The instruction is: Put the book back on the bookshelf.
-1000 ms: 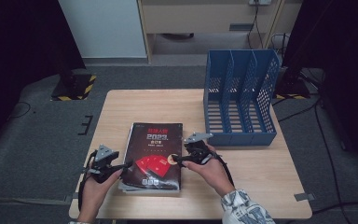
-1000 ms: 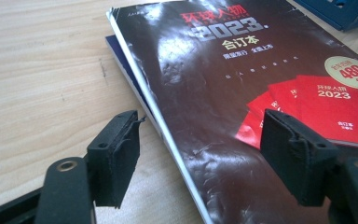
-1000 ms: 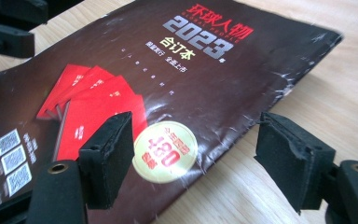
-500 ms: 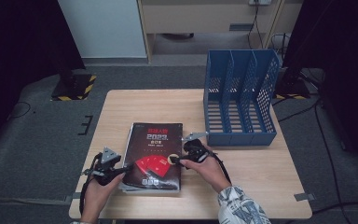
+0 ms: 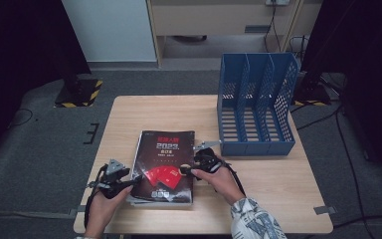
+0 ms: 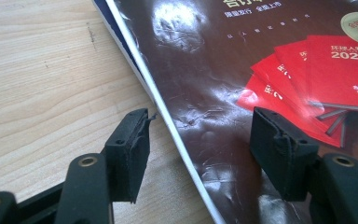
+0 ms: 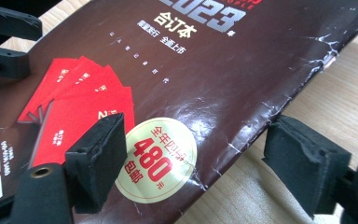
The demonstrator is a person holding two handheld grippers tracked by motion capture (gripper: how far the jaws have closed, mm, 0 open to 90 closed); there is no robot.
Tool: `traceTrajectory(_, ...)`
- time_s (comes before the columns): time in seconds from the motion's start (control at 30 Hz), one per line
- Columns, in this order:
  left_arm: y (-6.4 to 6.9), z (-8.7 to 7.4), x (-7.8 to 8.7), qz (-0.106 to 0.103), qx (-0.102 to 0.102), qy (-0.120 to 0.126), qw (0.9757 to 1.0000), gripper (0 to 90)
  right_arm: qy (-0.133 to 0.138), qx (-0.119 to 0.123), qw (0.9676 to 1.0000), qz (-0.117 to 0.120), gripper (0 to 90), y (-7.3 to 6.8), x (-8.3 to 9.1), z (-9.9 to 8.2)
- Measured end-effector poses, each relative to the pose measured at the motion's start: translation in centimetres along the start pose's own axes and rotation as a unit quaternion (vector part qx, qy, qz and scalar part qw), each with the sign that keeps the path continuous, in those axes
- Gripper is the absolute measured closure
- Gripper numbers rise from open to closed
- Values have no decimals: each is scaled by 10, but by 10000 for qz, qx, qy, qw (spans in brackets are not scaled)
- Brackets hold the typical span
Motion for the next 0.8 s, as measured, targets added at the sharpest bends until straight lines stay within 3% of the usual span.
traceTrajectory(0.4, 0, -2, 1, -56, 24, 59, 10000, 396, 207, 16, 9996, 173, 249, -9, 9, 19)
traceTrajectory(0.8, -1, -3, 1, -93, 58, 106, 9999, 399, 8, 71, 9997, 233, 246, -20, -9, 35)
Point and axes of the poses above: each handheld gripper's, and its own axes: x roughly backward along the jaws, z roughly out of its top, y roughly to its right, the point moved 7 cm from there along -x, roughly forward along the jaws, and after that the axes turned 12 degrees about -z, right-handed, at the moved point
